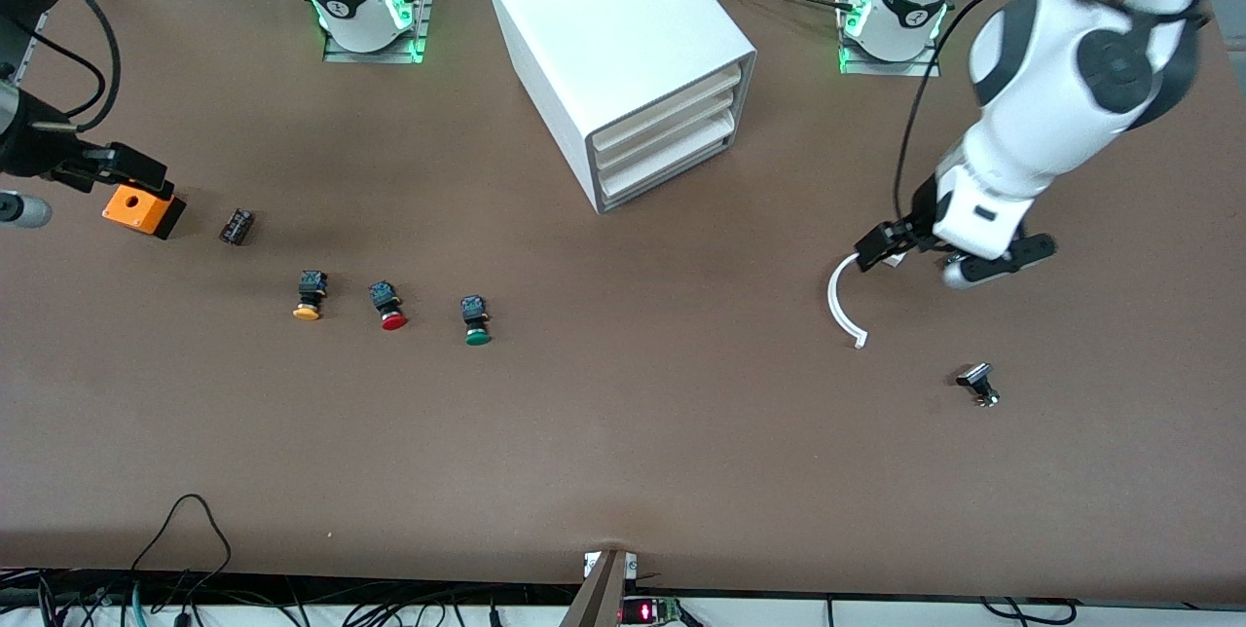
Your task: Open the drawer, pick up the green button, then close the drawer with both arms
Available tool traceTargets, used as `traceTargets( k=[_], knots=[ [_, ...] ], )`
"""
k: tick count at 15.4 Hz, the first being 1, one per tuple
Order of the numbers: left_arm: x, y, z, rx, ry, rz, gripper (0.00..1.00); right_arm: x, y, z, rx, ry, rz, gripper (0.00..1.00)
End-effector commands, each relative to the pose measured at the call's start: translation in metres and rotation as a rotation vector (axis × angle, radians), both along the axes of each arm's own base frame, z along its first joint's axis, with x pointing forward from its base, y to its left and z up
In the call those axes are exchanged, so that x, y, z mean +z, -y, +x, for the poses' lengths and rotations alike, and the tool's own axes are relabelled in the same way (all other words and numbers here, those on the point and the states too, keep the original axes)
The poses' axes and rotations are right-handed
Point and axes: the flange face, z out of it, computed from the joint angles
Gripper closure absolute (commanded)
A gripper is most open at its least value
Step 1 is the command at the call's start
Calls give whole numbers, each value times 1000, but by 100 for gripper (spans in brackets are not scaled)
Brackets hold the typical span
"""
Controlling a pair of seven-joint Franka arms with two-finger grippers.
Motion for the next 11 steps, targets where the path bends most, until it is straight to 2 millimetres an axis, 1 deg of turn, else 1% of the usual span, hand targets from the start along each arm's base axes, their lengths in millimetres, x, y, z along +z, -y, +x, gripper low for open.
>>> traceTargets(
  k=[1, 2, 4, 5, 7, 9, 11],
  knots=[
    [63, -26, 1, -84, 2, 8, 0, 1, -1, -27, 34, 14, -12, 0],
    [80, -31, -3, -115, -6, 16, 0, -1, 4, -27, 39, 10, -11, 0],
    [103, -51, -12, -156, -8, 116, 0, -1, 11, -25, 53, 14, -10, 0],
    [112, -57, -19, -173, -3, 150, 0, -1, 9, -25, 56, 12, -11, 0],
    [125, -64, -28, -207, 11, 174, 0, -1, 10, -25, 59, 8, -11, 0],
    [126, -64, -30, -204, 10, 182, 0, -3, 10, -22, 91, 4, -10, 0],
    [124, -65, -29, -201, -21, 181, 0, -2, 10, -19, 80, 11, -6, 0]
  ],
)
